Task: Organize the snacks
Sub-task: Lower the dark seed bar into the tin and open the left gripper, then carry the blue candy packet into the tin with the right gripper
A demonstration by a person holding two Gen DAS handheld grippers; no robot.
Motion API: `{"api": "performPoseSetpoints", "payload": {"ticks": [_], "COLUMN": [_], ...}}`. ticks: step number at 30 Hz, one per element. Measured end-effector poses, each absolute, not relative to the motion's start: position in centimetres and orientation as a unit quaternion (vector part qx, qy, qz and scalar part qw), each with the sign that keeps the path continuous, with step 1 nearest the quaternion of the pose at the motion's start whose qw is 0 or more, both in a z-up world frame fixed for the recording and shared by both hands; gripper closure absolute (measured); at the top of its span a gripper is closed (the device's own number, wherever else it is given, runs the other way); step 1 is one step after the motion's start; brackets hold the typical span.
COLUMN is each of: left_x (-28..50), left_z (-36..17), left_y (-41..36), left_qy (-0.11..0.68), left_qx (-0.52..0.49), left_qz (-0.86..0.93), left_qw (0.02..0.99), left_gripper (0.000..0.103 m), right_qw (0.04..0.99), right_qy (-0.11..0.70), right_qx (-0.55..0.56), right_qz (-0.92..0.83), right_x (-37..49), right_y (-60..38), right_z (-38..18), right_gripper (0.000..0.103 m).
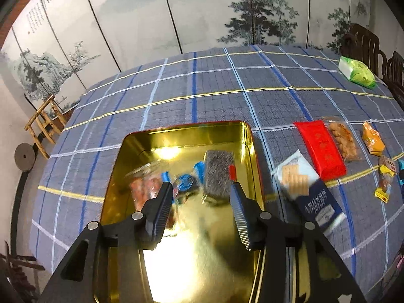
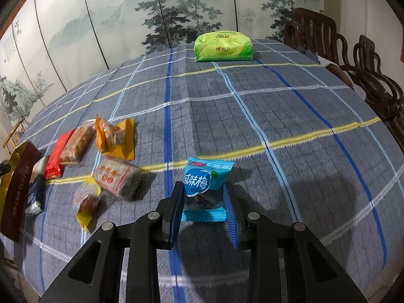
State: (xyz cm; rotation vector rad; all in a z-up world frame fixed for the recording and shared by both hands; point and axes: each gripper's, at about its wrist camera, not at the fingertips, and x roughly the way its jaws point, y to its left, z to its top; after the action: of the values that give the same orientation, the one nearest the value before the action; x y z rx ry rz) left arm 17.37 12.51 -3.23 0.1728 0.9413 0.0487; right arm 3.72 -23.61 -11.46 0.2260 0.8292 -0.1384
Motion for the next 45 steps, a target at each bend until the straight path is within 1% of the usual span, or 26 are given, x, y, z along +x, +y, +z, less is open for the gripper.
{"api": "performPoseSetpoints", "payload": {"ticks": [5, 7, 8, 9, 11, 15, 19, 24, 28, 30, 33, 39, 45], "left_x": [14.1, 12.8, 11.9, 11.4, 9.7, 6.9, 4.2, 2.1, 1.5, 1.3, 1.4, 2.1, 2.2], "left_z": [-2.2, -1.9, -1.5, -1.4, -0.9, -0.3, 0.5, 1.4, 1.6, 1.5, 1.1, 0.6, 0.7], "left_y": [14.1, 14.7, 15.3, 15.6, 16.4, 17.7, 19.1, 20.9, 21.8, 22.3, 23.0, 23.8, 23.9], "left_qy": [0.445, 0.443, 0.442, 0.440, 0.437, 0.435, 0.427, 0.413, 0.408, 0.406, 0.412, 0.420, 0.417], "left_qx": [0.057, 0.045, 0.039, 0.037, 0.035, 0.034, 0.022, -0.005, -0.006, -0.006, -0.010, -0.014, -0.008], "left_qz": [0.037, 0.039, 0.044, 0.048, 0.052, 0.060, 0.072, 0.090, 0.092, 0.096, 0.093, 0.089, 0.087], "left_qw": [0.893, 0.895, 0.895, 0.896, 0.897, 0.898, 0.901, 0.906, 0.908, 0.909, 0.906, 0.903, 0.905], "left_gripper": [0.054, 0.050, 0.046, 0.045, 0.044, 0.041, 0.039, 0.031, 0.029, 0.026, 0.024, 0.024, 0.024], "right_qw": [0.907, 0.909, 0.910, 0.911, 0.915, 0.921, 0.921, 0.911, 0.891, 0.881, 0.871, 0.845, 0.832], "right_qy": [0.401, 0.398, 0.397, 0.395, 0.386, 0.370, 0.362, 0.361, 0.373, 0.380, 0.394, 0.432, 0.455], "right_qx": [0.114, 0.117, 0.117, 0.116, 0.114, 0.120, 0.113, 0.094, 0.090, 0.086, 0.058, 0.036, 0.018], "right_qz": [-0.054, -0.042, -0.036, -0.030, -0.015, 0.028, 0.086, 0.173, 0.241, 0.268, 0.290, 0.314, 0.316], "right_x": [1.4, 0.3, -0.1, -0.5, -1.5, -2.7, -2.6, -2.5, -0.7, 0.3, 2.1, 5.4, 7.5], "right_y": [-23.2, -22.6, -22.2, -21.8, -20.8, -18.5, -13.8, -6.9, -0.7, 1.9, 6.1, 12.5, 15.6], "right_z": [-10.6, -10.0, -9.7, -9.3, -8.2, -5.9, -3.4, -1.3, -0.4, -0.3, -1.1, -4.2, -6.2], "right_gripper": [0.071, 0.071, 0.071, 0.071, 0.071, 0.071, 0.071, 0.071, 0.071, 0.071, 0.071, 0.071, 0.071]}}
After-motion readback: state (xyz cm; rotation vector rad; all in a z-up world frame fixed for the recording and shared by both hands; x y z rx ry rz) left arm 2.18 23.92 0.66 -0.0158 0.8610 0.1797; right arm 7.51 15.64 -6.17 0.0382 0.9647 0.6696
